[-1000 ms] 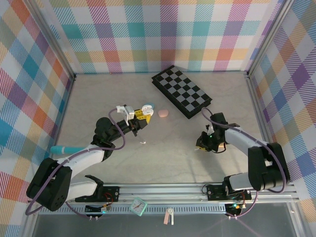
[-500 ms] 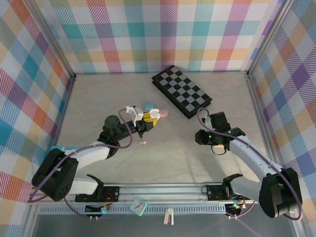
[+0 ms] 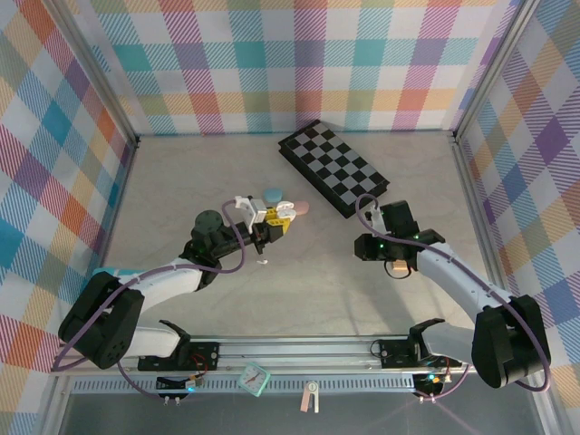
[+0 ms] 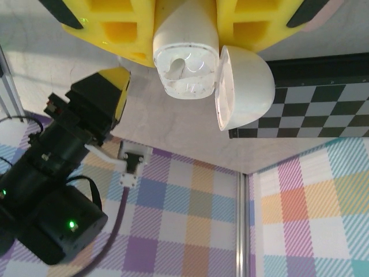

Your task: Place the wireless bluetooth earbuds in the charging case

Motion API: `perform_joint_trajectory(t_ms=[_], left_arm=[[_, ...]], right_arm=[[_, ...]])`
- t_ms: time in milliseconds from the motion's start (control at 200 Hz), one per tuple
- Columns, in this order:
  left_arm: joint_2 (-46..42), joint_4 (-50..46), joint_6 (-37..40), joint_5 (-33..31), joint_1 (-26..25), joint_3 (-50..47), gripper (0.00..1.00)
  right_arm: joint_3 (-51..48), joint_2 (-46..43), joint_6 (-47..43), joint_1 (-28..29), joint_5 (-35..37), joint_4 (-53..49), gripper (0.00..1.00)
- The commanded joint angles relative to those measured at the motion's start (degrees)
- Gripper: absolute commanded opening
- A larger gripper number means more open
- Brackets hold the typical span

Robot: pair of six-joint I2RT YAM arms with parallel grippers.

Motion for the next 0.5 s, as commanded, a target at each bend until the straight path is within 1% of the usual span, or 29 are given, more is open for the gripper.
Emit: perform_joint_trajectory(t_ms=[0,105,280,495], left_arm=[[0.8,-1.5,3.5,0.4,-1.0,1.9,0.00],[1.6,-1.6,3.4,0.6,-1.0,2.0,0.00],[5.4,-1.4,3.5,1.2,-2.5,2.8,0.00],[10.3,1.0,2.7,1.0,-5.2,4.8,0.00]], right_arm=[[2.4,1.9,-1.1,0.5,-0.1,0.5,0.18],[2.3,2.5,-0.7,1.4,0.0,1.6,0.18],[2.9,-1.1,-0.8,2.3,-1.1,4.0,0.18],[7.8,-3.7,-2.1,6.8,0.5,2.9,0.19]])
